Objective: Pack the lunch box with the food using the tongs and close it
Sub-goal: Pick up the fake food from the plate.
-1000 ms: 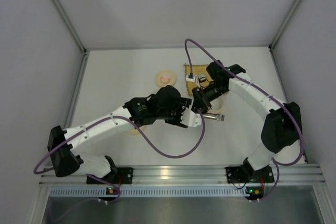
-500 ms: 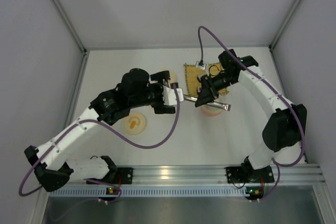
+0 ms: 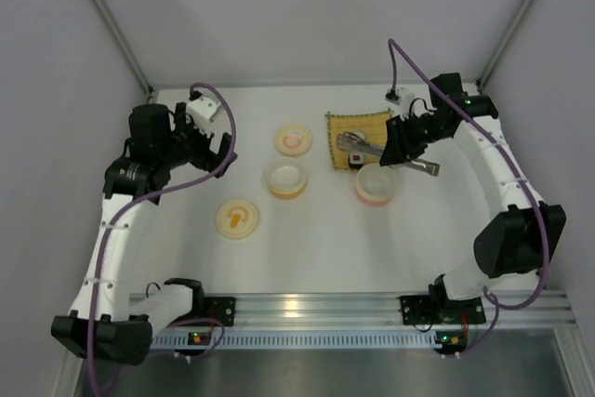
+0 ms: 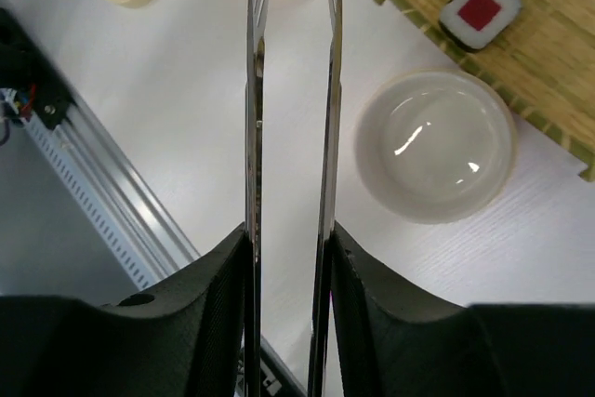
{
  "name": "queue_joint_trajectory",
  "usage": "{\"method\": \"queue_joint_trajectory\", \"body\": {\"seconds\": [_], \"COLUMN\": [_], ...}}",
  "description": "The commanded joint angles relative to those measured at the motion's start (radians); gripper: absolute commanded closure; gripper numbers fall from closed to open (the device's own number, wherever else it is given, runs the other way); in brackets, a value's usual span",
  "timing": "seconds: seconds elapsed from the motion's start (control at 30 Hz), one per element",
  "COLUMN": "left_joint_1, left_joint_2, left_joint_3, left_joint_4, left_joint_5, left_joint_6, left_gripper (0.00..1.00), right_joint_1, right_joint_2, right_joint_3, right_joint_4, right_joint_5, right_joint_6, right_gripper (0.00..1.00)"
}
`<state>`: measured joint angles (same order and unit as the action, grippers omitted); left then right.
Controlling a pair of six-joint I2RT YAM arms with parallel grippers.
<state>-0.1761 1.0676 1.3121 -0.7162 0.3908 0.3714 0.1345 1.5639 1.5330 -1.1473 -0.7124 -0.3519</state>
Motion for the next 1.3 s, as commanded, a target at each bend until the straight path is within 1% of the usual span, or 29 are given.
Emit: {"method": "queue_joint_trajectory", "body": {"seconds": [0.0, 0.07, 0.13, 0.17, 0.2, 0.23, 0.3, 0.43, 0.53, 0.73, 0.83, 1.0, 1.27], "left_joint_1": [0.099, 0.139, 0.246, 0.271, 0.32, 0.34, 0.372, 0.382, 0.382, 0.382, 0.382, 0.382, 0.382], "left_joint_2": [0.022, 0.052, 0.095, 0.129, 0.144, 0.159, 0.183, 0.169, 0.146, 0.117, 0.109, 0.098, 0.092], "left_joint_3": [-0.069, -0.117, -0.146, -0.157, -0.159, -0.159, -0.159, -0.171, -0.177, -0.224, -0.243, -0.252, -0.255], "left_joint_4": [-0.048, -0.043, -0.043, -0.046, -0.055, -0.064, -0.075, -0.054, -0.049, -0.034, -0.023, 0.006, 0.02], "left_joint_5": [0.147, 0.18, 0.281, 0.307, 0.331, 0.38, 0.405, 0.396, 0.376, 0.359, 0.356, 0.33, 0.304], "left_joint_6": [-0.129, -0.16, -0.176, -0.178, -0.177, -0.17, -0.158, -0.154, -0.154, -0.157, -0.163, -0.184, -0.195], "left_gripper": [0.02, 0.02, 0.02, 0.02, 0.02, 0.02, 0.02, 0.02, 0.02, 0.02, 0.02, 0.02, 0.02], "right_joint_1": [-0.006, -0.007, -0.007, -0.009, -0.007, -0.007, -0.007, -0.006, -0.007, -0.007, -0.006, -0.001, 0.03], "right_joint_2": [-0.088, -0.1, -0.105, -0.097, -0.093, -0.087, -0.061, -0.002, 0.051, 0.175, 0.212, 0.262, 0.312], "right_joint_3": [0.01, 0.004, -0.008, -0.011, -0.011, -0.008, 0.001, 0.032, 0.065, 0.13, 0.157, 0.196, 0.208], "right_joint_4": [0.115, 0.151, 0.191, 0.202, 0.211, 0.225, 0.236, 0.253, 0.259, 0.264, 0.268, 0.279, 0.285], "right_joint_5": [0.138, 0.195, 0.249, 0.276, 0.289, 0.3, 0.324, 0.35, 0.369, 0.395, 0.412, 0.429, 0.45], "right_joint_6": [0.062, 0.083, 0.109, 0.113, 0.12, 0.122, 0.129, 0.142, 0.146, 0.14, 0.137, 0.136, 0.128], "right_gripper": [0.63, 0.62, 0.6, 0.59, 0.58, 0.56, 0.53, 0.42, 0.41, 0.39, 0.39, 0.39, 0.39]}}
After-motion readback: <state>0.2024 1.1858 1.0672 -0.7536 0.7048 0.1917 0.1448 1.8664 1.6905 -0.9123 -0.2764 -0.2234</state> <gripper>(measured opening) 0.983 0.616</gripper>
